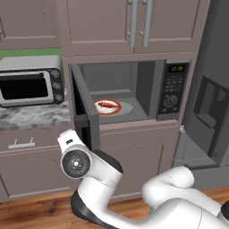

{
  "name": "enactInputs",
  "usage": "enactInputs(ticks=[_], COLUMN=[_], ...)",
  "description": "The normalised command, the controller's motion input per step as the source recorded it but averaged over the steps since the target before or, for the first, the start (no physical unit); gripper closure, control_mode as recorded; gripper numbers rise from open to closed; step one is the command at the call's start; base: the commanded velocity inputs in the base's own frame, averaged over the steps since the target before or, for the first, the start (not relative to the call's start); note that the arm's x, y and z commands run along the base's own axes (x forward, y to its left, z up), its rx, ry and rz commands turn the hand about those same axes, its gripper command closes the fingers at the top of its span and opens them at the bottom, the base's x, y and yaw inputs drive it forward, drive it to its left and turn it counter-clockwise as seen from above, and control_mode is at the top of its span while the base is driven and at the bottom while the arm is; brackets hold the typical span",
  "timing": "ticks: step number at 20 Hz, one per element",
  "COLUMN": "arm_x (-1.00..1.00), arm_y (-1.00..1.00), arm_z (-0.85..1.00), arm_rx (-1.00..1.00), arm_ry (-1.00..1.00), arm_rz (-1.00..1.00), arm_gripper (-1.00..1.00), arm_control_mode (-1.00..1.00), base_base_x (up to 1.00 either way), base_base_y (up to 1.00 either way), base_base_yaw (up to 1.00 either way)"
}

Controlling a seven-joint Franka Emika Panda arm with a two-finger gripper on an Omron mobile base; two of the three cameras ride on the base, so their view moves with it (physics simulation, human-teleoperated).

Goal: Transport the fish from the fridge to the microwave and turn on the microwave.

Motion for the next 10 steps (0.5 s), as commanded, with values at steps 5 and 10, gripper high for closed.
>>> enactInputs(ticks=[5,10], arm_x=[0.00,-0.02], arm_y=[-0.28,-0.32], arm_z=[-0.01,0.00], arm_rx=[0.00,0.00], arm_ry=[0.00,0.00], arm_rz=[0.00,0.00], arm_gripper=[-1.00,-1.00], arm_control_mode=[-1.00,-1.00], base_base_x=[0.00,0.00], base_base_y=[0.00,0.00], base_base_yaw=[0.00,0.00])
